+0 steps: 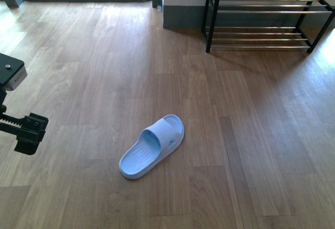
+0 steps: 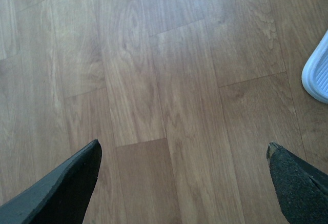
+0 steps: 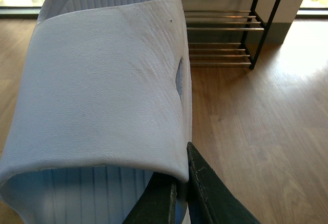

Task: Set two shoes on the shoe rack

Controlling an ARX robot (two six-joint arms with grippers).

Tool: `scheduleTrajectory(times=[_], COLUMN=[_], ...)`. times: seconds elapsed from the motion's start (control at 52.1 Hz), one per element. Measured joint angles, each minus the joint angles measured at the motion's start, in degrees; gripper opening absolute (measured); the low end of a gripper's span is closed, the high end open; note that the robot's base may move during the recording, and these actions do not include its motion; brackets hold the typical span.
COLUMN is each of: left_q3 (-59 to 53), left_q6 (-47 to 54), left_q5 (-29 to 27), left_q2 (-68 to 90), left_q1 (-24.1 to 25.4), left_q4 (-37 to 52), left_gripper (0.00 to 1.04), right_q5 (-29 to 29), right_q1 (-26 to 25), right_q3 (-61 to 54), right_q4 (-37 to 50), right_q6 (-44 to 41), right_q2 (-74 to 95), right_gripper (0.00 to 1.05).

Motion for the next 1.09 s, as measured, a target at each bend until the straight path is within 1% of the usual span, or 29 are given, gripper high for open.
scheduleTrajectory(times=[0.058,0.134,0.23,0.346,0.442,0.576,0.73,0.787,0.903,0.979,1.095], left_q3=[1.01,2.8,4.92,6.82,7.89,9.31,11.82,12.81,15.63,17.03,18.58], left_q6=[1.49,2.56,3.67,4.33,4.46,4.28,4.24,3.8,3.13,2.67,2.34], left_q5=[-0.28,0.66,-0.15,0.83,3.37,5.86,7.82,9.55,10.6,13.03,15.15], left_q2=[1.42,3.43,5.62,7.93,9.77,11.26,13.29,14.21,16.63,17.94,19.45], left_q1=[-0.04,-0.07,-0.17,-0.48,-1.25,-2.19,-3.34,-3.65,-4.39,-4.81,-5.55], left_q4=[0.87,1.73,2.4,3.48,6.36,7.61,6.97,6.05,4.57,3.67,2.69], left_gripper=[0.95,0.95,0.95,0.95,0.95,0.95,0.95,0.95,0.95,0.95,0.95], right_q5=[0.0,0.0,0.0,0.0,0.0,0.0,0.0,0.0,0.0,0.0,0.0], right_q1=[0.0,0.0,0.0,0.0,0.0,0.0,0.0,0.0,0.0,0.0,0.0], right_q3=[0.0,0.0,0.0,0.0,0.0,0.0,0.0,0.0,0.0,0.0,0.0], right_q4=[0.0,0.0,0.0,0.0,0.0,0.0,0.0,0.0,0.0,0.0,0.0], right_q6=[0.0,0.0,0.0,0.0,0.0,0.0,0.0,0.0,0.0,0.0,0.0], right_q2=[0.0,0.0,0.0,0.0,0.0,0.0,0.0,0.0,0.0,0.0,0.0], right_gripper=[0.02,0.02,0.02,0.02,0.02,0.02,0.02,0.02,0.02,0.02,0.02])
